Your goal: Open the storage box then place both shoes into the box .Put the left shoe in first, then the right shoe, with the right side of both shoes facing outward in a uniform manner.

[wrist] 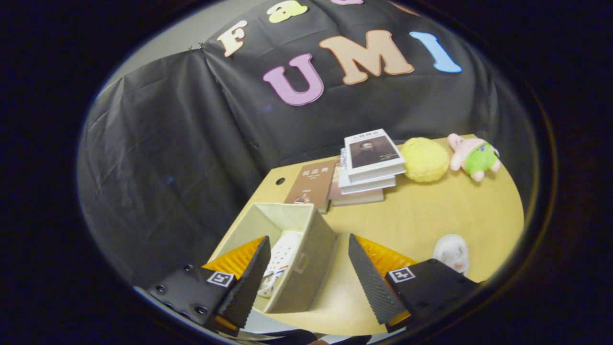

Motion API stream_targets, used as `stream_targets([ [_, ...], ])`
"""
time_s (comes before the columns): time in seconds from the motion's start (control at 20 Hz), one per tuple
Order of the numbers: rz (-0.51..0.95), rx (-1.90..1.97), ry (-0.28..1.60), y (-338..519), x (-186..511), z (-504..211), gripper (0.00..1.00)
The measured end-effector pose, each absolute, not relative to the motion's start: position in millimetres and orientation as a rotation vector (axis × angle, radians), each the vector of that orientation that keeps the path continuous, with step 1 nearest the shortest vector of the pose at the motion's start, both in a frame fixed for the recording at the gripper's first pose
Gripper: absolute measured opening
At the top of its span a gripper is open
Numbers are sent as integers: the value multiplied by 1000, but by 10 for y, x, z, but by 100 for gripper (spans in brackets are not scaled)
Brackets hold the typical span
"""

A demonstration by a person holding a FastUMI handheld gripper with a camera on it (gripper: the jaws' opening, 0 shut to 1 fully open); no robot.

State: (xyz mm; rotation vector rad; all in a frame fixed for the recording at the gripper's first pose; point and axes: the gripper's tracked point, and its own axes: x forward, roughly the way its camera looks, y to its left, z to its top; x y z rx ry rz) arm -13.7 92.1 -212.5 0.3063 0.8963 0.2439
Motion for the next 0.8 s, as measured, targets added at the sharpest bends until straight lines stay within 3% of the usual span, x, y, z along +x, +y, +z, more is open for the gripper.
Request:
stream_targets([
  [0.8,-16,106,978,-947,-634,-2650,100],
])
